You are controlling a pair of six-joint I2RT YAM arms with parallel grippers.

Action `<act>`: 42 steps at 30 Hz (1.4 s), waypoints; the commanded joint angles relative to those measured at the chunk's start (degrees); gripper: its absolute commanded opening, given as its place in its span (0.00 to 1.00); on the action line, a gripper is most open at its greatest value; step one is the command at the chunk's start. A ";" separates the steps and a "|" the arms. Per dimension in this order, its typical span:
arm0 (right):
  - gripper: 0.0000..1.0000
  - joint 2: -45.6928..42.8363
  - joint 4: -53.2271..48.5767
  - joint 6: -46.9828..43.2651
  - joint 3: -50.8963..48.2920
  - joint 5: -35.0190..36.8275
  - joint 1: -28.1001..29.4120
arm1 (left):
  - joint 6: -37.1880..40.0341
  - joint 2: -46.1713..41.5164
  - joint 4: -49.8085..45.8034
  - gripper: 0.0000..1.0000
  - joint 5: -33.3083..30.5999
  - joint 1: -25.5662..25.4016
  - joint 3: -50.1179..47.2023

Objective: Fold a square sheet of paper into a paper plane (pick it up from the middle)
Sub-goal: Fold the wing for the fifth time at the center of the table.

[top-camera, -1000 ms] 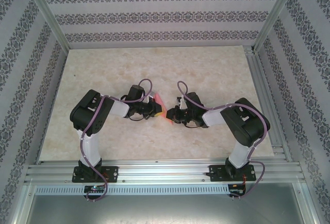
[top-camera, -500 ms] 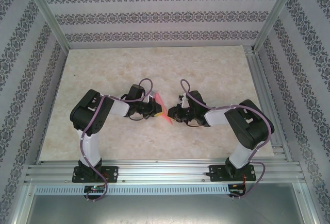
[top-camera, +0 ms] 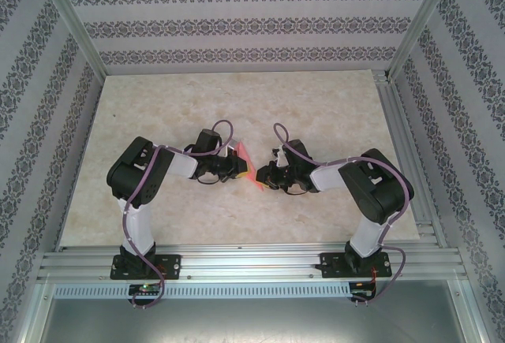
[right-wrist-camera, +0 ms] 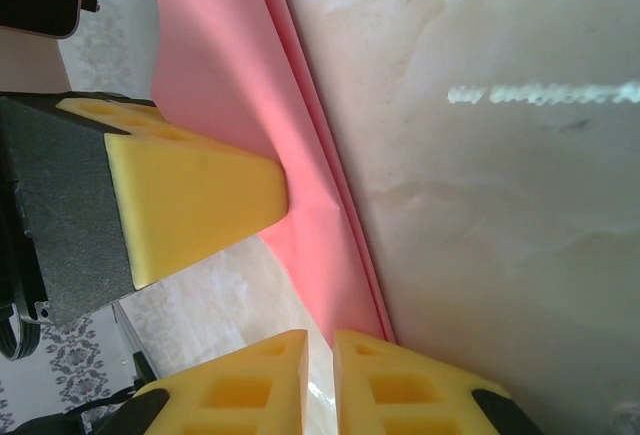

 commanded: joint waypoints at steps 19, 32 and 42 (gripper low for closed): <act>0.11 0.32 -16.98 -9.02 3.76 0.29 2.49 | 1.35 0.56 -2.81 0.00 -1.02 2.37 -1.32; 0.12 3.49 -24.07 -11.82 4.28 5.70 3.97 | 1.59 0.22 -3.22 0.00 -1.19 2.85 -1.81; 0.12 0.97 -25.86 -13.15 1.61 3.68 2.60 | 1.02 2.17 -2.52 0.00 -1.48 2.89 -2.12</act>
